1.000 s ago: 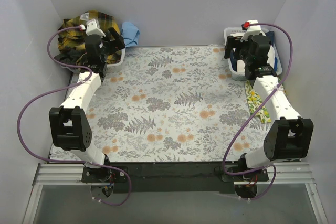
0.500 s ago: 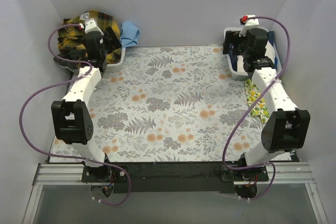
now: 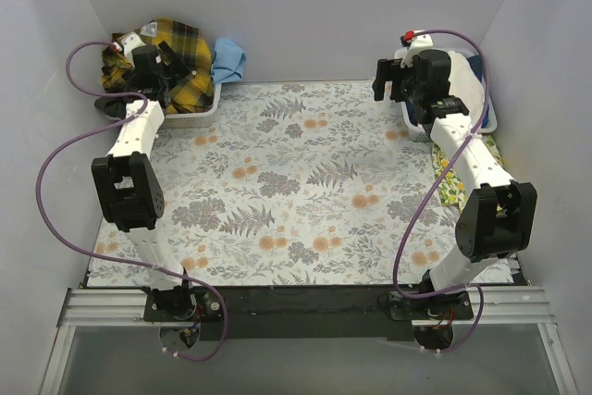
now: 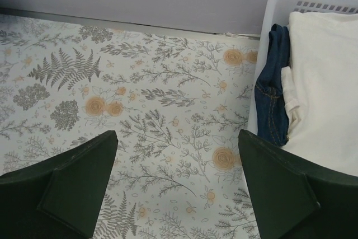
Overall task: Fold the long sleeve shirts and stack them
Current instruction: Grab the shirt from the pile
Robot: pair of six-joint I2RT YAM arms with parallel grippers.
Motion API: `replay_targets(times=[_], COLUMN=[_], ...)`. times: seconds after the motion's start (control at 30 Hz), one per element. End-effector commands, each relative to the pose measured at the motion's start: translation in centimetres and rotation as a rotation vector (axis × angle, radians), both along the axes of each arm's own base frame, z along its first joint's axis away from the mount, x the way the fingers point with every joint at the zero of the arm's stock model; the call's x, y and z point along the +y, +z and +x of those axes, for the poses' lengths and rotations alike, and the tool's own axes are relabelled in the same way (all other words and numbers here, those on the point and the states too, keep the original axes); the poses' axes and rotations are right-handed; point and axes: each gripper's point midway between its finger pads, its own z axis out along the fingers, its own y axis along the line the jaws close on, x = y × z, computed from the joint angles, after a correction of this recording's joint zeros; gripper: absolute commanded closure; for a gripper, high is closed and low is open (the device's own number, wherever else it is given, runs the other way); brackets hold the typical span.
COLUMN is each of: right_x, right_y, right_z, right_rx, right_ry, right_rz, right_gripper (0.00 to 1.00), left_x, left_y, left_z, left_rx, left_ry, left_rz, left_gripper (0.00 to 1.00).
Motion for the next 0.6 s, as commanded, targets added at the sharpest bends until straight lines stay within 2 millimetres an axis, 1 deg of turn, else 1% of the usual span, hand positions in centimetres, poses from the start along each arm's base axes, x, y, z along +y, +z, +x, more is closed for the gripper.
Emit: replay_targets(times=[0.0, 0.03, 0.1, 0.17, 0.2, 0.27, 0.3, 0.33, 0.43, 0.53, 0.57], right_x=[1.3, 1.5, 1.8, 2.0, 2.1, 2.1, 2.2, 2.1, 1.9, 1.7, 1.7], right_y=[1.1, 0.9, 0.8, 0.7, 0.6, 0.1, 0.0, -0.2, -0.8, -1.0, -0.9], right_z=[0.1, 0.1, 0.1, 0.2, 0.2, 0.3, 0.3, 0.3, 0.4, 0.4, 0.5], right_rx=[-0.02, -0.015, -0.011, -0.006, -0.005, 0.009, 0.012, 0.017, 0.032, 0.038, 0.037], right_ry=[0.028, 0.033, 0.037, 0.042, 0.041, 0.036, 0.035, 0.031, 0.018, 0.003, 0.003], right_rz=[0.033, 0.034, 0.04, 0.039, 0.042, 0.042, 0.044, 0.045, 0.041, 0.036, 0.035], right_gripper=[0.03, 0.03, 0.03, 0.04, 0.04, 0.04, 0.04, 0.04, 0.05, 0.05, 0.05], left_x=[3.2, 3.5, 4.3, 4.7, 4.8, 5.0, 5.0, 5.2, 5.3, 5.2, 4.9], left_y=[0.3, 0.3, -0.5, -1.4, -2.2, -3.1, -4.7, -5.2, -7.6, -8.6, -8.7], left_z=[0.4, 0.6, 1.1, 1.9, 2.0, 2.4, 2.8, 3.0, 3.5, 3.6, 3.6], left_rx=[-0.001, 0.0, 0.014, 0.035, 0.065, 0.09, 0.131, 0.147, 0.216, 0.236, 0.236], left_ry=[0.101, 0.112, 0.139, 0.149, 0.151, 0.149, 0.147, 0.152, 0.156, 0.148, 0.137], left_rz=[-0.048, -0.043, -0.027, -0.017, -0.006, 0.003, 0.003, 0.006, 0.007, 0.001, -0.007], left_gripper=[0.02, 0.02, 0.02, 0.02, 0.02, 0.02, 0.02, 0.02, 0.02, 0.14, 0.24])
